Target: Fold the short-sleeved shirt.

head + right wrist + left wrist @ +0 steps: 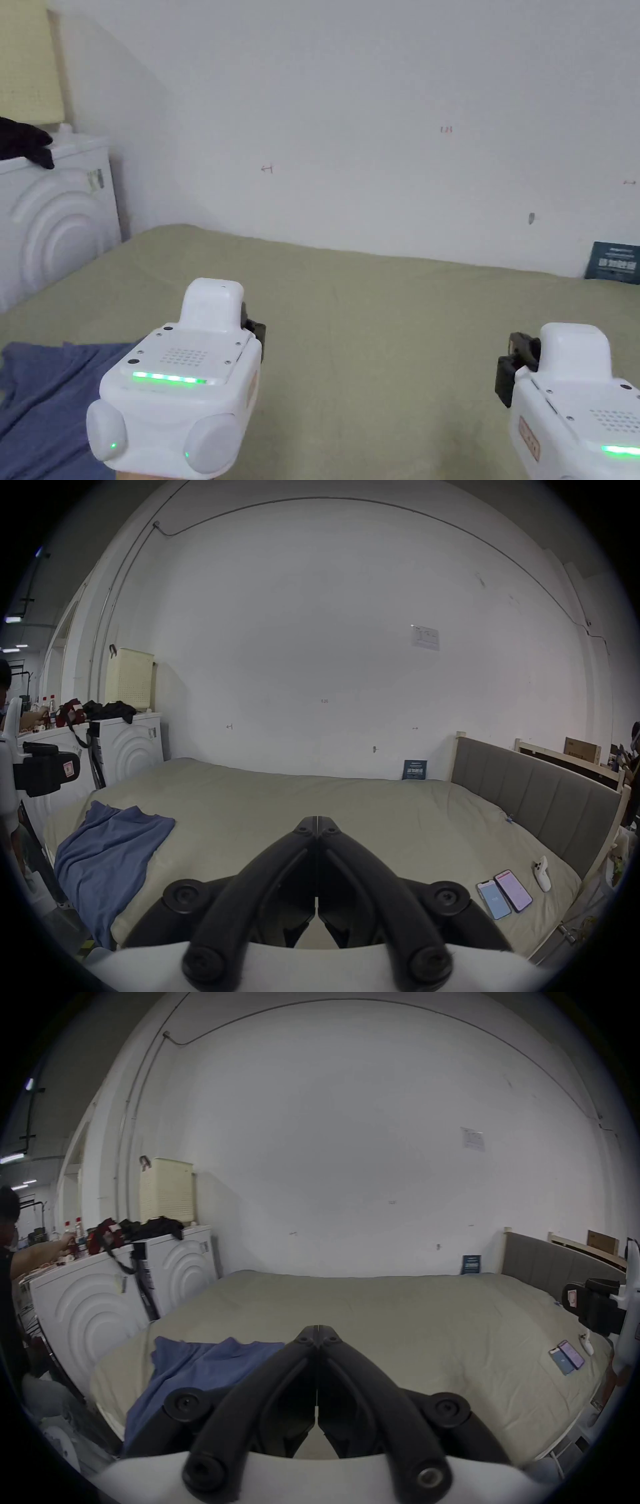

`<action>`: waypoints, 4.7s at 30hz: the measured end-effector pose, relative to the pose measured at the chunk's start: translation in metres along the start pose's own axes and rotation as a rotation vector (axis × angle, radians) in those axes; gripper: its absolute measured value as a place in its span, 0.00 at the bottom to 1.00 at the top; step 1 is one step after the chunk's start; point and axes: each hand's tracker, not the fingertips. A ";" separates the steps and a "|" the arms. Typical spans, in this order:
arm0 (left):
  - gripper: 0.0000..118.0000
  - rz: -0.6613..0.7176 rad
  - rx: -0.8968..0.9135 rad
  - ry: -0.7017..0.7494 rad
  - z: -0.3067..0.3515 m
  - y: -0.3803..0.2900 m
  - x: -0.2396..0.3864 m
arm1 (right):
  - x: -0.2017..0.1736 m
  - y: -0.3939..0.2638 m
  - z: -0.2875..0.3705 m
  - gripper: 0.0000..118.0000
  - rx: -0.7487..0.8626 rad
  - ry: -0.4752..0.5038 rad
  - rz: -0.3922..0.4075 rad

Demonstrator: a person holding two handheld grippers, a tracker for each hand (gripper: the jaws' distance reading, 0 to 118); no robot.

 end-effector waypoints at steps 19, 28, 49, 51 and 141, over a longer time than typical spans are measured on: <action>0.00 0.100 -0.133 0.454 0.046 -0.034 -0.194 | -0.207 -0.001 -0.044 0.01 -0.031 0.512 0.019; 0.00 0.128 -0.285 0.333 -0.037 -0.055 -0.210 | -0.208 -0.022 -0.071 0.01 -0.094 0.512 0.023; 0.97 0.138 -0.890 0.097 -0.304 -0.178 -0.214 | -0.173 -0.117 -0.142 0.01 -0.374 0.402 -0.010; 0.93 0.069 -0.862 0.122 -0.296 -0.172 -0.203 | -0.167 -0.117 -0.140 0.01 -0.384 0.396 -0.004; 0.98 -0.054 -0.752 0.010 -0.253 -0.140 -0.058 | 0.051 -0.090 -0.032 0.01 -0.325 0.007 -0.068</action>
